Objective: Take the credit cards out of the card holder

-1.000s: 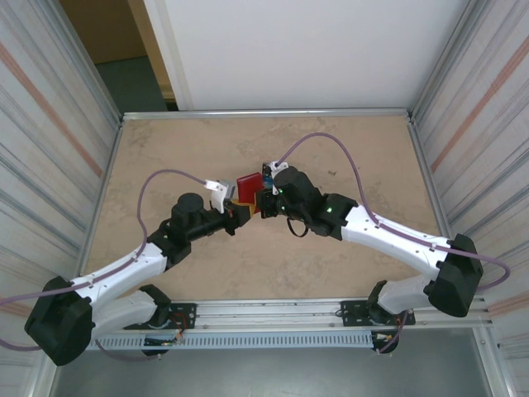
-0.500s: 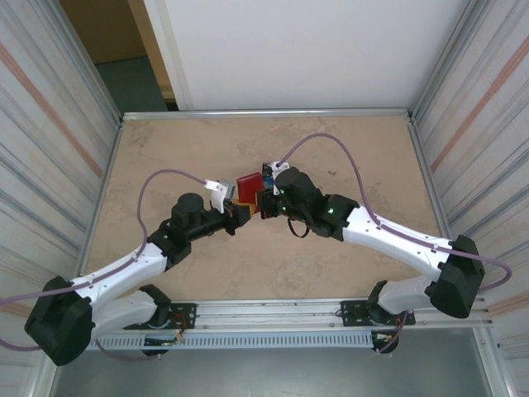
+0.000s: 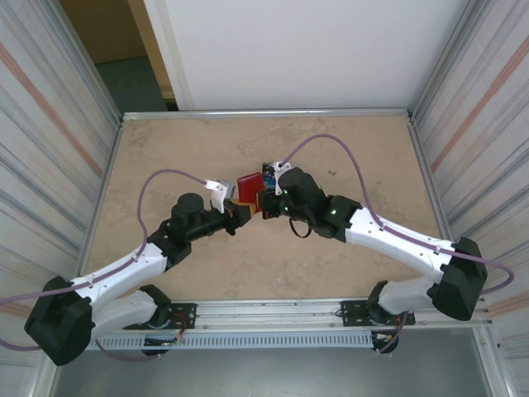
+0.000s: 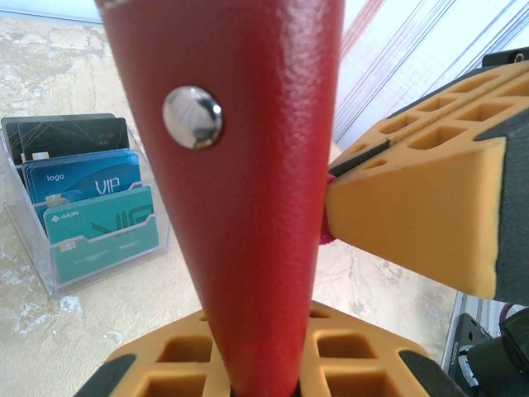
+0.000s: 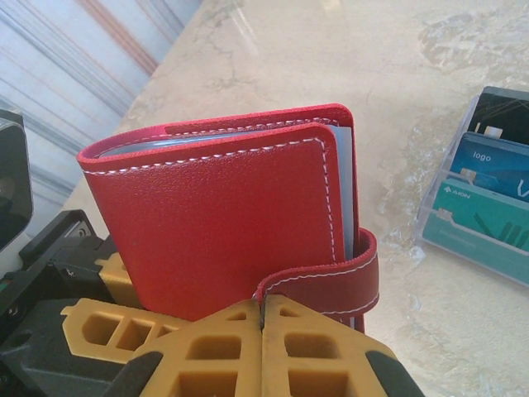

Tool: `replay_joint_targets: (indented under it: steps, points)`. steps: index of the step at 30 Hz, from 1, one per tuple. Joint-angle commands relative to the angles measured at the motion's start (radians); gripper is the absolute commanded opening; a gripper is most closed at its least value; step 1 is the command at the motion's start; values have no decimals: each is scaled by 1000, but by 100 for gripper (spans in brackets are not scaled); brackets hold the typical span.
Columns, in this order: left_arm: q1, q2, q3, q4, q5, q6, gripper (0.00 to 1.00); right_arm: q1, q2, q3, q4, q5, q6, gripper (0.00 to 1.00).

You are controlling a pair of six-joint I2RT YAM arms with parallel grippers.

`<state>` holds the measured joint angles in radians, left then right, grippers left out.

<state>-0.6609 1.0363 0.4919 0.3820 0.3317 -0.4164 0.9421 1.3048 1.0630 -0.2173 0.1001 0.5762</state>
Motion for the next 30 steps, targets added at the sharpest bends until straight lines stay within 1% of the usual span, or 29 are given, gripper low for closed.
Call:
replay_joint_targets:
  steps: [1,30]
  points:
    - [3,-7,13,65,10,5,0,-18,-30,-17,-9,18,19,0]
    - [18,-19,8,62,18,8,0,-48,-76,-44,-4,-29,11,0]
